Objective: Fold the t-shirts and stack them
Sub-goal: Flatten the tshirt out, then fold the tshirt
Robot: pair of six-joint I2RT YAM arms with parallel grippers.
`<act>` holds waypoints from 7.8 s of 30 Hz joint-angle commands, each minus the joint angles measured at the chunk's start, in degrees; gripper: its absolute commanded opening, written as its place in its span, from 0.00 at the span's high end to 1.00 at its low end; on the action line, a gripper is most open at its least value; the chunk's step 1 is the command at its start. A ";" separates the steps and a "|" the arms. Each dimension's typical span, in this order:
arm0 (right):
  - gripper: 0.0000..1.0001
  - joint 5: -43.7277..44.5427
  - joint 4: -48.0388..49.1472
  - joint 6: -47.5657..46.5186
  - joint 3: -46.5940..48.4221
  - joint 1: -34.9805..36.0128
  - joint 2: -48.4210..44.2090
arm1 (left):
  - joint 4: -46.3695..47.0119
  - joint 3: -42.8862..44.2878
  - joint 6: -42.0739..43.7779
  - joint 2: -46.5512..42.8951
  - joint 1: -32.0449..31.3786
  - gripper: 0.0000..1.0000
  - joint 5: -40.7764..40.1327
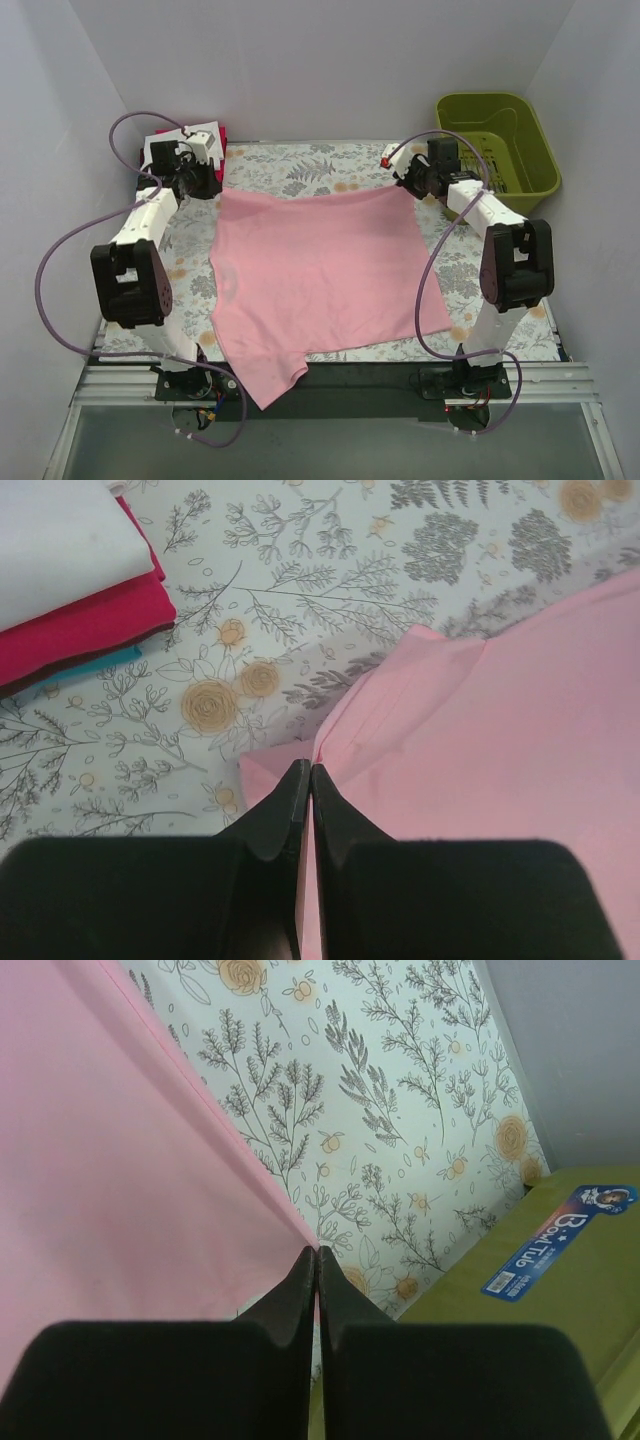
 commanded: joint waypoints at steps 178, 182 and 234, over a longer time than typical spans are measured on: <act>0.55 6.52 -36.95 -7.92 -20.62 10.13 -15.50 | -55.80 -27.57 50.36 -27.14 -14.15 0.53 -0.01; 0.55 6.61 -34.57 -7.31 -21.86 10.74 -14.63 | -54.48 -29.93 50.10 -27.32 -16.35 0.52 -0.96; 0.99 10.74 -32.54 -2.82 -25.37 12.33 -16.20 | -45.69 -34.26 45.97 -32.50 -29.10 1.00 -11.35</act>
